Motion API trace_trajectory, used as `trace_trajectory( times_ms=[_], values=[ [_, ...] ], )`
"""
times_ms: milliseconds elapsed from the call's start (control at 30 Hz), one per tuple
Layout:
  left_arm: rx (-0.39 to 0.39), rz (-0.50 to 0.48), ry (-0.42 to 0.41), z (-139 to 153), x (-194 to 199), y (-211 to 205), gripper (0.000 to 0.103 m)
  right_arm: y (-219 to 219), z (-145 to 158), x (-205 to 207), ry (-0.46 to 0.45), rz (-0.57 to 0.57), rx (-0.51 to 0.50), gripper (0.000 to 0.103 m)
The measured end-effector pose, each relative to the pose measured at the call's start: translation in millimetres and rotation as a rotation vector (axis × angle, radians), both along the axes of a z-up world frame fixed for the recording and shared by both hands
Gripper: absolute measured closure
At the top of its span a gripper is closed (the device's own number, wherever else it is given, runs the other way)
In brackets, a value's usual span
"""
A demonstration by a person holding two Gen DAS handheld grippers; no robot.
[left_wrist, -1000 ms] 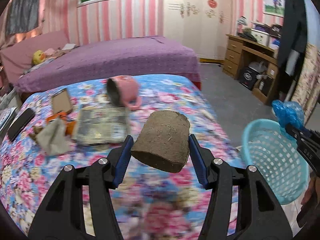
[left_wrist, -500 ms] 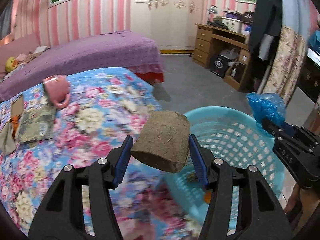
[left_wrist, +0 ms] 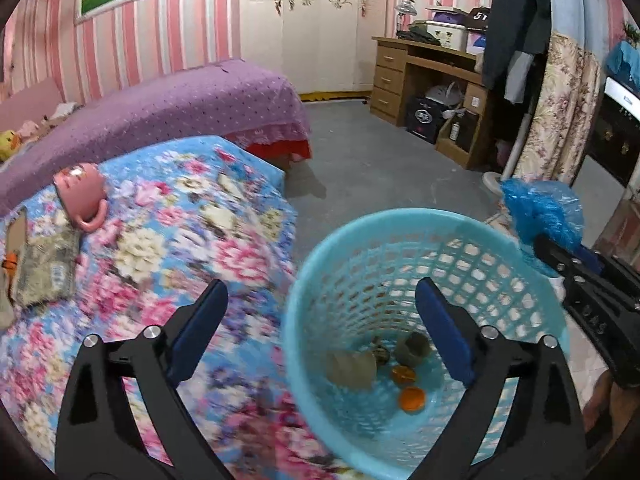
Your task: Collect trash
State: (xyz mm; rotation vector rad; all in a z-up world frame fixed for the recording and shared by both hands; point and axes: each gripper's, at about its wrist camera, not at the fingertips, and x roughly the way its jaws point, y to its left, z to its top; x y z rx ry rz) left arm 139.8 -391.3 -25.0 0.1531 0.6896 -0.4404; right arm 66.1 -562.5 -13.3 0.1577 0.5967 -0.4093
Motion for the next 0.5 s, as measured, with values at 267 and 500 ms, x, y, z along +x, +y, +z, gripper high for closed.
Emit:
trace_trajectory(
  times_ms=[267,500],
  values=[
    [0.042,0.061,-0.043,4.0,16.5,43.1,0.005,12.8,-0.8,8.7,0.010,0.037,-0.008,0.077],
    [0.033,0.091,-0.057,9.4,16.3,67.6,0.005,20.0,-3.1,13.9,0.039,0.013,-0.027,0.026]
  ],
)
